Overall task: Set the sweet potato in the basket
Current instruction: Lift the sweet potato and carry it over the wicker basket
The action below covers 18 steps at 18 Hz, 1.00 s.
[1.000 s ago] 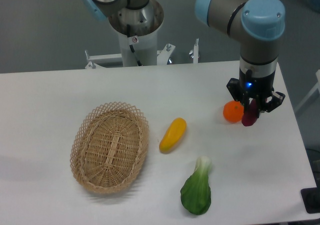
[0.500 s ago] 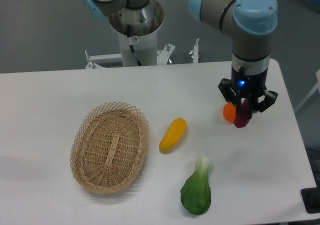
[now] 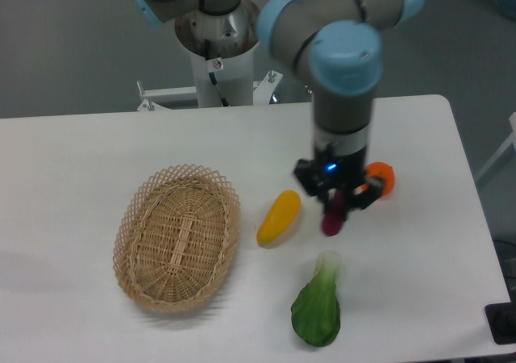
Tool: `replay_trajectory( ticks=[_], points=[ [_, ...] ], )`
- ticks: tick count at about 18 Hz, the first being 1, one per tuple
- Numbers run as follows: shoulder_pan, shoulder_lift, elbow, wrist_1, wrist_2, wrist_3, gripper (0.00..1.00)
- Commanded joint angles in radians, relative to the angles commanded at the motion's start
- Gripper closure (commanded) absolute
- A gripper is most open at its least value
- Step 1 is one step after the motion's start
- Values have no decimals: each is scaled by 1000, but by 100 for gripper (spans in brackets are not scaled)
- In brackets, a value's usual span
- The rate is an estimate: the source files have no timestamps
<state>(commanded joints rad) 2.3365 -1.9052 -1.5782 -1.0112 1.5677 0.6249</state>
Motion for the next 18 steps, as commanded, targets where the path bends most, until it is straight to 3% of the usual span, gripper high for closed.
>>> replay_trajectory(
  ticks=[3, 6, 18],
  points=[
    [-86, 0, -104, 94, 15, -94, 71],
    [-167, -8, -149, 125, 54, -126, 71],
    [-296, -91, -154, 172, 123, -168, 69]
  ],
)
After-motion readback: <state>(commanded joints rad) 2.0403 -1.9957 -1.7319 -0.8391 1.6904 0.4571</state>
